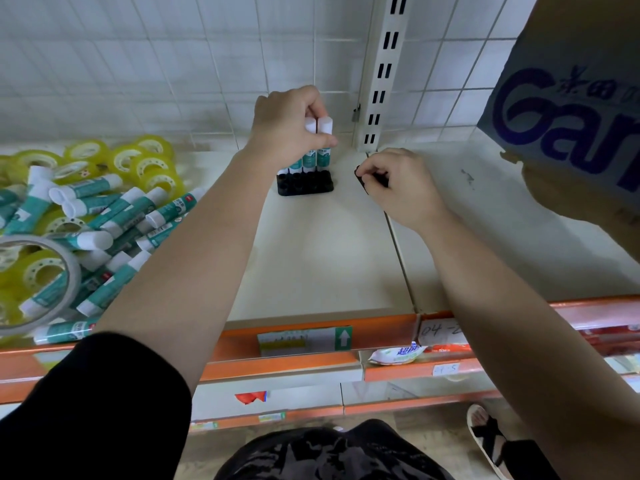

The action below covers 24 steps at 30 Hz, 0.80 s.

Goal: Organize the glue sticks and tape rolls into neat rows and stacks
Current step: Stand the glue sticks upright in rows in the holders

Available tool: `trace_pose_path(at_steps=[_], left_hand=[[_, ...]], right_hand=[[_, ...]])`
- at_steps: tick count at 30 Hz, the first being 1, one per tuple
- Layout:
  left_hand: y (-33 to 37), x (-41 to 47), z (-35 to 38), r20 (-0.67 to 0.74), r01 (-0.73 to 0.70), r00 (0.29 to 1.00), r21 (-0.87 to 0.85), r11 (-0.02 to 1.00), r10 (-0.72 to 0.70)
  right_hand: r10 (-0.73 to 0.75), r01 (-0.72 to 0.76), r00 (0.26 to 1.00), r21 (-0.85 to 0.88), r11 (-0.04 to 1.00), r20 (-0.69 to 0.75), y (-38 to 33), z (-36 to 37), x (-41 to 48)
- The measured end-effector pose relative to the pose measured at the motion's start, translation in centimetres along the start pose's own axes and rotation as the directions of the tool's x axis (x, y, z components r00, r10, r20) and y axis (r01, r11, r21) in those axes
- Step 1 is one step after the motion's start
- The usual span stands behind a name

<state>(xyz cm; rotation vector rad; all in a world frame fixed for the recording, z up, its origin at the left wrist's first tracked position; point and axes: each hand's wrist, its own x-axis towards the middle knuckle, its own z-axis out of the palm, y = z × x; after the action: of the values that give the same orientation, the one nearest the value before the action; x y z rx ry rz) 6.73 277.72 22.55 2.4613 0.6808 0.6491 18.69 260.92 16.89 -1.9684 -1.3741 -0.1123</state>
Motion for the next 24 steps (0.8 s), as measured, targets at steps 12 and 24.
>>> trace_pose_path(at_steps=[12,24], left_hand=[[-0.6,-2.3,-2.0,-0.042,-0.132,0.989,0.146,0.980,0.139],[-7.8,-16.6,-13.1,-0.257,0.044,0.966,0.305,0.951,0.038]], right_hand=[[-0.051,0.051,0.999,0.009,0.999,-0.011,-2.2,-0.2,0.5],[-0.187,0.169,0.981,0.218,0.961,0.061,-12.5,3.9,2.6]])
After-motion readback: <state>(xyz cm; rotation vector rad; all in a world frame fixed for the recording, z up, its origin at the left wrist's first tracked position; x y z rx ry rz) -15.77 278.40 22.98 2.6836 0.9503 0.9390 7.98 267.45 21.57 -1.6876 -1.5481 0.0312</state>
